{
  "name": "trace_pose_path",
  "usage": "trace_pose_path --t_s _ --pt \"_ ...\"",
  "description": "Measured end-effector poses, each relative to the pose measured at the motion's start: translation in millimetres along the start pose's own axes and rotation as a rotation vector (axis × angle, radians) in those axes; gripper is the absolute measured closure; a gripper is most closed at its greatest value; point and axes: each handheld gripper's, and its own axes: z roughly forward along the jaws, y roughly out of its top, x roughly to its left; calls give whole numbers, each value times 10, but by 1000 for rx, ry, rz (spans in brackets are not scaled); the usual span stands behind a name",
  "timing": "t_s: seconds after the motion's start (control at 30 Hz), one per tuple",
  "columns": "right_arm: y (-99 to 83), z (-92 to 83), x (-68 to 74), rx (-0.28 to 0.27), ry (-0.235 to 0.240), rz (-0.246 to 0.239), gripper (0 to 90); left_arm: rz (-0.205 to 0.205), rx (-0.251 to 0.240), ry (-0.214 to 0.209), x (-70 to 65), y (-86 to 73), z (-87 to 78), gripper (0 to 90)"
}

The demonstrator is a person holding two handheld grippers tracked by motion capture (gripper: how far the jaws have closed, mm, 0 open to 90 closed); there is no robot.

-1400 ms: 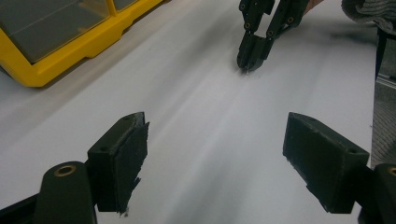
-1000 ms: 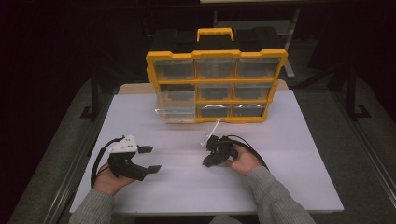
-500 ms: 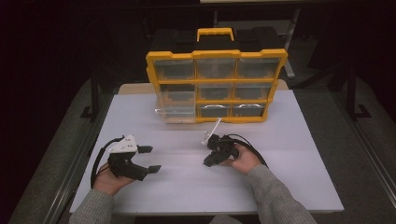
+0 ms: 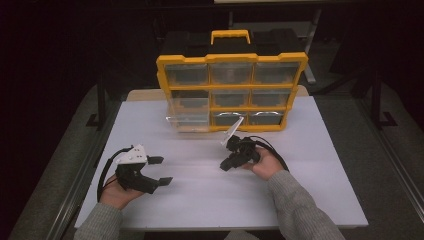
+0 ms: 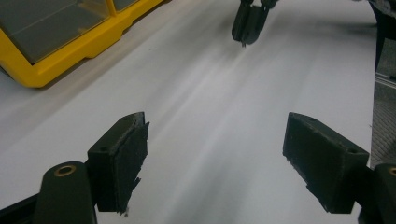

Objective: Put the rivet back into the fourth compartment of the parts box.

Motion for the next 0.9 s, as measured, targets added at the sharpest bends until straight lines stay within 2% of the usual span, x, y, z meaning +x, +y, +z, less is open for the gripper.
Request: trace_pose_path --t_s 0.23,0.33,0.9 --pt "56 -162 -65 -25 13 15 822 10 -4 2 12 1 -11 216" --pt "77 -215 -83 -24 -1 16 822 12 -4 4 16 0 -13 216" --pt "188 -539 -169 -64 -9 31 822 7 -1 -2 15 -5 -4 216"
